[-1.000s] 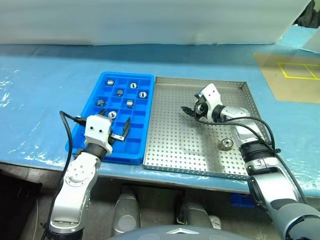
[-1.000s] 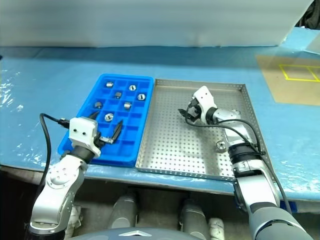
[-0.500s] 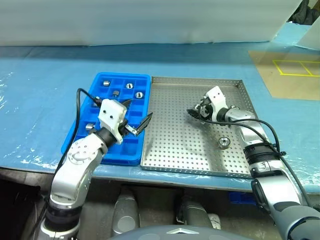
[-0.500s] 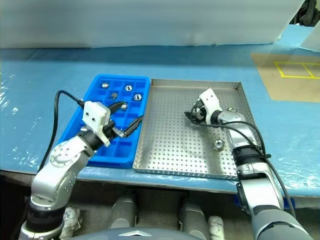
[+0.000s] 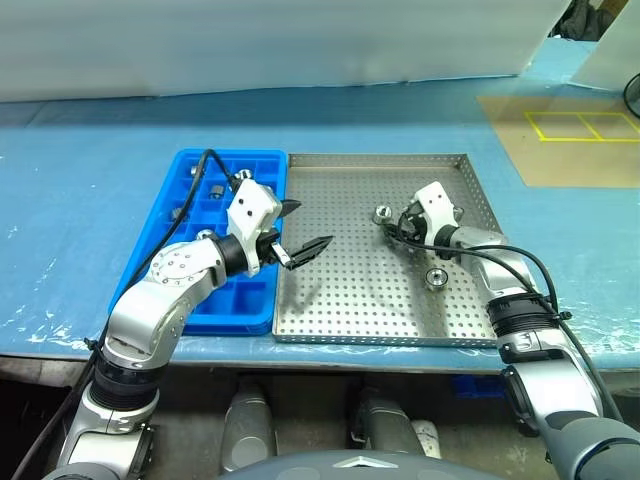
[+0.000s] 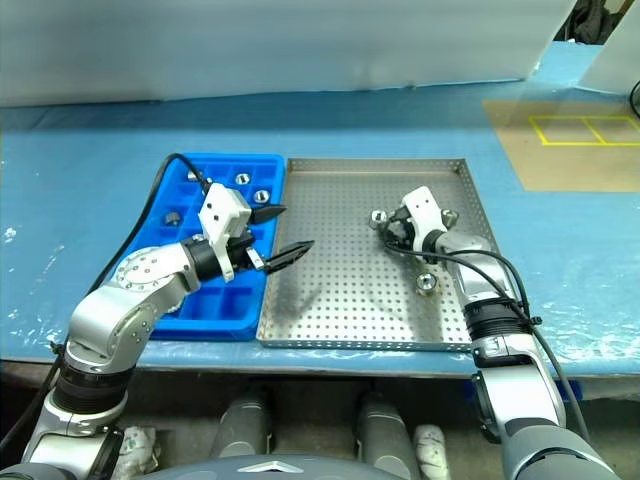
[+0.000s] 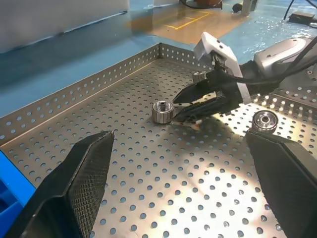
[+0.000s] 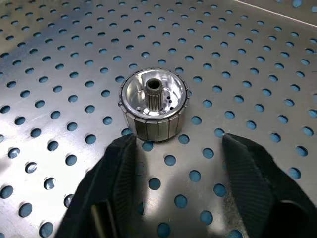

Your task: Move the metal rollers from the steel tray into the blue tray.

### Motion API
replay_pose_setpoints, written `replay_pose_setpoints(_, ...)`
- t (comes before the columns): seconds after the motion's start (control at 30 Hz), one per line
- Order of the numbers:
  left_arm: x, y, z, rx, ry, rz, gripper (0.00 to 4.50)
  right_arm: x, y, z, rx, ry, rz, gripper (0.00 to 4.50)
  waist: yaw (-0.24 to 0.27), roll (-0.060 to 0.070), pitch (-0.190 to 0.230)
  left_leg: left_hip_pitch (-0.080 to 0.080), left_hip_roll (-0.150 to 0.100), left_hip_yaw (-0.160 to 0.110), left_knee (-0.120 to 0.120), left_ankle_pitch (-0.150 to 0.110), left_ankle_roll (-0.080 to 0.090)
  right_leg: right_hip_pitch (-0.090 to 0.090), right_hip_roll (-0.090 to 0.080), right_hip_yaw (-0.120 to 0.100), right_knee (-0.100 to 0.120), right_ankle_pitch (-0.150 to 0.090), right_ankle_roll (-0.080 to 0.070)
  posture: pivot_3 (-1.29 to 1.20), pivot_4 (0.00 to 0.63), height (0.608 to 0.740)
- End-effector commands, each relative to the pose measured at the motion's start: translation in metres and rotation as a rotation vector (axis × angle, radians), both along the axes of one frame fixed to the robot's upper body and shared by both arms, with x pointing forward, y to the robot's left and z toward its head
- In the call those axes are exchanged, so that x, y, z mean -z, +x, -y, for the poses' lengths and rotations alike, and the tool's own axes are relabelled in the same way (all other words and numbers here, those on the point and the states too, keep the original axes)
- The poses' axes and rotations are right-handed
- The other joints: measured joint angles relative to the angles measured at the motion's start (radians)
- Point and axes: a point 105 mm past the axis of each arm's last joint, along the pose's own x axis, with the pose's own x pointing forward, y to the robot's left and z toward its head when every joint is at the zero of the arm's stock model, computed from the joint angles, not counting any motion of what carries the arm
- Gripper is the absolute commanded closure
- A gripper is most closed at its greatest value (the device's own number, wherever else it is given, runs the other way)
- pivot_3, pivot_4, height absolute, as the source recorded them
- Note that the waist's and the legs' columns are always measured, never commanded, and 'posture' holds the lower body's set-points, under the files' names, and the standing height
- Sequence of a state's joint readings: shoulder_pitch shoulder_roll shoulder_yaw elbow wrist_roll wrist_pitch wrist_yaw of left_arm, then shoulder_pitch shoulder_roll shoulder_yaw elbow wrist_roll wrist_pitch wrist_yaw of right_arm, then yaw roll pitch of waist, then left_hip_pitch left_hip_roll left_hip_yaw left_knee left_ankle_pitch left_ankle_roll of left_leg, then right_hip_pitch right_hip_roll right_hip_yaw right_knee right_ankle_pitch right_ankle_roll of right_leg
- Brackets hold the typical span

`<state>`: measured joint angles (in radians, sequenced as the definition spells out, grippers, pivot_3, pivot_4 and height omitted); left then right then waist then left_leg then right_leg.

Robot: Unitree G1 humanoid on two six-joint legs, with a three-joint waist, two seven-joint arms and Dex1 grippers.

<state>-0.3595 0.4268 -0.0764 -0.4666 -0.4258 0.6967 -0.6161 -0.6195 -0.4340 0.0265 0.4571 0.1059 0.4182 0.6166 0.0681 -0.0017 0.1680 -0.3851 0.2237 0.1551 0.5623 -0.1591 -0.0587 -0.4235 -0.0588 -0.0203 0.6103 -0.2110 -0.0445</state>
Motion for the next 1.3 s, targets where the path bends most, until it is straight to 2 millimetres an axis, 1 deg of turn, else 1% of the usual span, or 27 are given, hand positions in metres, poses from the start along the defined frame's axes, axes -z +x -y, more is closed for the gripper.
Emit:
replay_pose_setpoints(0.03,-0.006,-0.002,0.003,0.033,-0.008,0.031,0.0,-0.021,0.003,-0.008,-0.027,0.039,0.073,3.15,0.0,0.0,0.0,0.0,0.0,0.0,0.0,0.0,0.0,0.0,0.0,0.0,0.0,0.0,0.0,-0.04,0.15,0.74)
replay_pose_setpoints(0.07,-0.005,-0.002,0.003,0.034,-0.007,0.029,0.0,-0.022,0.002,-0.01,-0.038,0.043,0.076,3.47,0.0,0.0,0.0,0.0,0.0,0.0,0.0,0.0,0.0,0.0,0.0,0.0,0.0,0.0,0.0,-0.04,0.15,0.74)
replay_pose_setpoints(0.3,0.004,-0.003,0.004,0.034,-0.007,0.022,0.0,-0.031,0.004,-0.02,-0.069,0.064,0.112,3.47,0.0,0.0,0.0,0.0,0.0,0.0,0.0,0.0,0.0,0.0,0.0,0.0,0.0,0.0,0.0,-0.03,0.15,0.74)
replay_pose_setpoints(0.33,0.005,-0.004,0.003,0.032,-0.005,0.021,0.0,-0.033,0.005,-0.022,-0.075,0.068,0.121,3.11,0.0,0.0,0.0,0.0,0.0,0.0,0.0,0.0,0.0,0.0,0.0,0.0,0.0,0.0,0.0,-0.03,0.15,0.74)
replay_pose_setpoints(0.4,0.007,-0.004,0.003,0.029,-0.002,0.02,0.0,-0.036,0.006,-0.026,-0.084,0.074,0.131,2.6,0.0,0.0,0.0,0.0,0.0,0.0,0.0,0.0,0.0,0.0,0.0,0.0,0.0,0.0,0.0,-0.03,0.15,0.74)
replay_pose_setpoints(0.5,0.01,-0.006,0.003,0.033,-0.002,0.013,0.0,-0.038,0.008,-0.031,-0.091,0.084,0.136,1.58,0.0,0.0,0.0,0.0,0.0,0.0,0.0,0.0,0.0,0.0,0.0,0.0,0.0,0.0,0.0,-0.02,0.15,0.74)
replay_pose_setpoints(0.67,0.013,-0.008,0.004,0.035,-0.002,0.006,0.0,-0.035,0.011,-0.035,-0.085,0.092,0.127,1.58,0.0,0.0,0.0,0.0,0.0,0.0,0.0,0.0,0.0,0.0,0.0,0.0,0.0,0.0,0.0,-0.02,0.15,0.74)
replay_pose_setpoints(0.87,0.015,-0.007,0.003,0.032,0.001,0.007,0.0,-0.019,0.018,-0.032,-0.029,0.053,0.076,1.58,0.0,0.0,0.0,0.0,0.0,0.0,0.0,0.0,0.0,0.0,0.0,0.0,0.001,0.0,0.0,-0.02,0.15,0.74)
replay_pose_setpoints(0.97,0.016,-0.006,0.003,0.032,0.006,0.008,0.0,-0.016,0.02,-0.035,-0.029,0.039,0.076,1.58,0.0,0.0,0.0,0.001,0.0,0.0,0.0,0.0,0.0,0.0,0.0,0.0,0.001,0.0,0.0,-0.02,0.15,0.74)
replay_pose_setpoints(1.0,0.016,-0.006,0.003,0.031,0.007,0.009,0.0,-0.016,0.021,-0.036,-0.033,0.03,0.082,1.95,0.0,0.0,0.0,0.001,0.0,0.0,0.0,0.0,0.0,0.001,0.0,0.0,0.001,0.0,0.0,-0.02,0.15,0.74)
replay_pose_setpoints(1.03,0.017,-0.006,0.003,0.03,0.008,0.01,0.0,-0.015,0.021,-0.037,-0.037,0.024,0.086,2.14,0.0,0.0,0.0,0.001,0.0,0.0,0.0,0.0,0.0,0.001,0.0,0.0,0.001,0.0,0.0,-0.02,0.15,0.74)
replay_pose_setpoints(1.07,0.017,-0.005,0.003,0.029,0.009,0.01,0.0,-0.015,0.021,-0.037,-0.039,0.022,0.089,2.43,0.0,0.0,0.0,0.001,0.0,0.0,0.0,0.0,0.0,0.001,0.0,0.0,0.001,0.0,0.0,-0.02,0.15,0.74)
replay_pose_setpoints(1.13,0.017,-0.005,0.003,0.028,0.009,0.013,0.0,-0.016,0.022,-0.038,-0.038,0.031,0.096,3.19,-0.001,0.0,0.0,0.001,0.0,0.0,0.0,0.0,0.0,0.001,0.0,0.0,0.001,0.0,0.0,-0.02,0.15,0.74)
replay_pose_setpoints(1.2,0.016,-0.004,0.002,0.024,0.006,0.017,0.0,-0.017,0.022,-0.039,-0.039,0.035,0.102,3.71,-0.001,0.0,0.0,0.001,0.0,0.0,0.0,0.0,0.0,0.001,0.0,0.0,0.001,0.0,0.0,-0.02,0.15,0.74)
replay_pose_setpoints(1.3,0.016,-0.004,0.002,0.025,0.009,0.019,0.0,-0.017,0.022,-0.04,-0.046,0.032,0.106,3.71,-0.001,0.0,0.0,0.001,0.0,0.0,0.0,0.0,0.0,0.001,0.0,0.0,0.001,0.0,0.0,-0.02,0.15,0.74)
